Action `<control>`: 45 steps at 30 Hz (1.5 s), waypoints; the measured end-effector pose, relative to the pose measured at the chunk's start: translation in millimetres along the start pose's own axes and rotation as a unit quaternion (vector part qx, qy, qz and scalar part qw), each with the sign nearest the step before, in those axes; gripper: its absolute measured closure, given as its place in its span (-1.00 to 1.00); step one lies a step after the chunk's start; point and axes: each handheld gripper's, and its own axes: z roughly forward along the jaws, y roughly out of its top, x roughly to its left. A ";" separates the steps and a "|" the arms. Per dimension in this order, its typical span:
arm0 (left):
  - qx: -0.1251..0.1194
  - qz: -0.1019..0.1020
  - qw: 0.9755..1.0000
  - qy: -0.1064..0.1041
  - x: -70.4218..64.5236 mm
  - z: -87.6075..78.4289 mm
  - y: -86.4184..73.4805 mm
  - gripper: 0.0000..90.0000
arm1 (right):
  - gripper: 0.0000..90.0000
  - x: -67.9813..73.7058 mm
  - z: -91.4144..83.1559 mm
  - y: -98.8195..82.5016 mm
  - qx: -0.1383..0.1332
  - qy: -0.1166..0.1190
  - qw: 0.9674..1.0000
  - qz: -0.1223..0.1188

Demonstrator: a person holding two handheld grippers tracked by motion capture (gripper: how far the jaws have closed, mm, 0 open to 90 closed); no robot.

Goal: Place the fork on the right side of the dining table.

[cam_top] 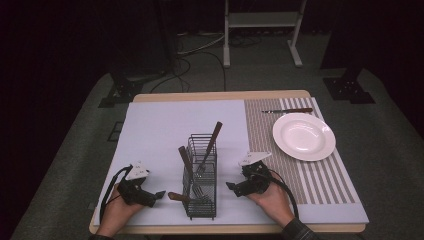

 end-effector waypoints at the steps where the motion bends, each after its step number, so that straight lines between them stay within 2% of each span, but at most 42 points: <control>1: 0.000 0.000 1.000 0.000 0.0 0.0 0.0 -1.00 | -0.73 -0.3 -0.7 0.5 -0.001 0.000 1.000 0.000; 24: 0.000 -0.002 1.000 0.000 -0.2 0.1 0.0 -1.00 | -0.73 -12.6 -20.8 21.4 -0.024 0.012 0.999 0.021; 45: 0.001 -0.002 1.000 -0.001 -0.2 0.0 0.0 -1.00 | -0.72 -21.0 -36.0 48.6 -0.056 0.018 0.998 0.022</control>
